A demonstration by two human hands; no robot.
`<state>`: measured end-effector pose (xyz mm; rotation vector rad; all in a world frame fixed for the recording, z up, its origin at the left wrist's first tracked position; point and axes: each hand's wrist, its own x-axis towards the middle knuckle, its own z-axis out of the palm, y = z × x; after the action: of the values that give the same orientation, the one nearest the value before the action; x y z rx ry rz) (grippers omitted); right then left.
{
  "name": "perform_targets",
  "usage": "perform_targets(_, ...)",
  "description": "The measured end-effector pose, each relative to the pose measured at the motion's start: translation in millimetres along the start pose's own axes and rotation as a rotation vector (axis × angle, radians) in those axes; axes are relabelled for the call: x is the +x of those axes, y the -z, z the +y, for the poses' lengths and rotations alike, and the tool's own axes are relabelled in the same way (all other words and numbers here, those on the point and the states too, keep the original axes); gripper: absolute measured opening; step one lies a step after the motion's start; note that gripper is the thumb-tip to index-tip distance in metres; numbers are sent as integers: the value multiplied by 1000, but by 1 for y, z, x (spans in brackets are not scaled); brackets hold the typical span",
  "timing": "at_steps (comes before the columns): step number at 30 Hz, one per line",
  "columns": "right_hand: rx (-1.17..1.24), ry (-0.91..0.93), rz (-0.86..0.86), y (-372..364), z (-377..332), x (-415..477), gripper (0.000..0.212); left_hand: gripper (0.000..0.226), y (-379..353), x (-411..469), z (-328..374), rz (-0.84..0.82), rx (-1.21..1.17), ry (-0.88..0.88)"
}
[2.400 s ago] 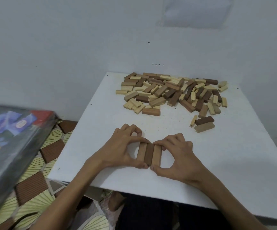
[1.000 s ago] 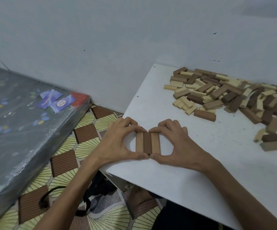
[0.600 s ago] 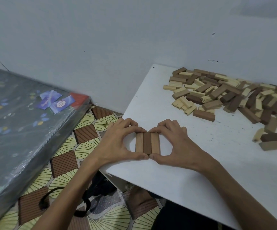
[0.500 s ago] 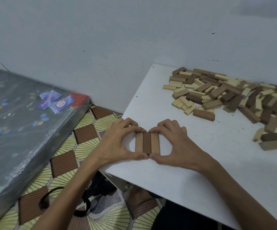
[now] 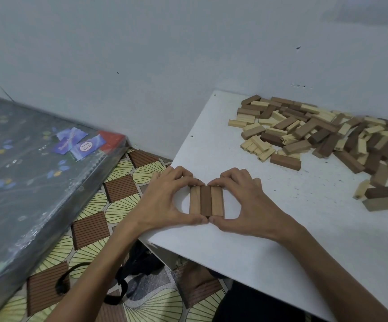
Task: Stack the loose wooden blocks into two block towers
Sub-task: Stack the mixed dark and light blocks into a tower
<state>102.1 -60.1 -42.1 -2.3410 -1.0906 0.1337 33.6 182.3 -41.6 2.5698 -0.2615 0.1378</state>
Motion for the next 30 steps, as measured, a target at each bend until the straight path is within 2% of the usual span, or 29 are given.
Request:
perform_targets(4,14,-3,-12,1,-1,0,68,79,0,0,0,4,5,-9)
perform_targets(9,69,-38,-65,12,-3,-3,92,94,1,0,-1,29,-59,-3)
perform_targets(13,101,-80,-100,25,0,-12,95,95,6,-1,1,46,-74,5)
perform_targets(18,59,-124,-6,42,18,-29,71,90,11,10,26,41,8,-25)
perform_targets(25,-63,-222,305,59,63,-45,32,50,-12,54,64,49,-36,-53)
perform_targets(28,-144,-293,366,65,84,-51,21,41,-26,79,82,10,20,-72)
perform_targets(30,-222,-337,360,71,92,-54,21,41,-36,96,94,-20,77,-113)
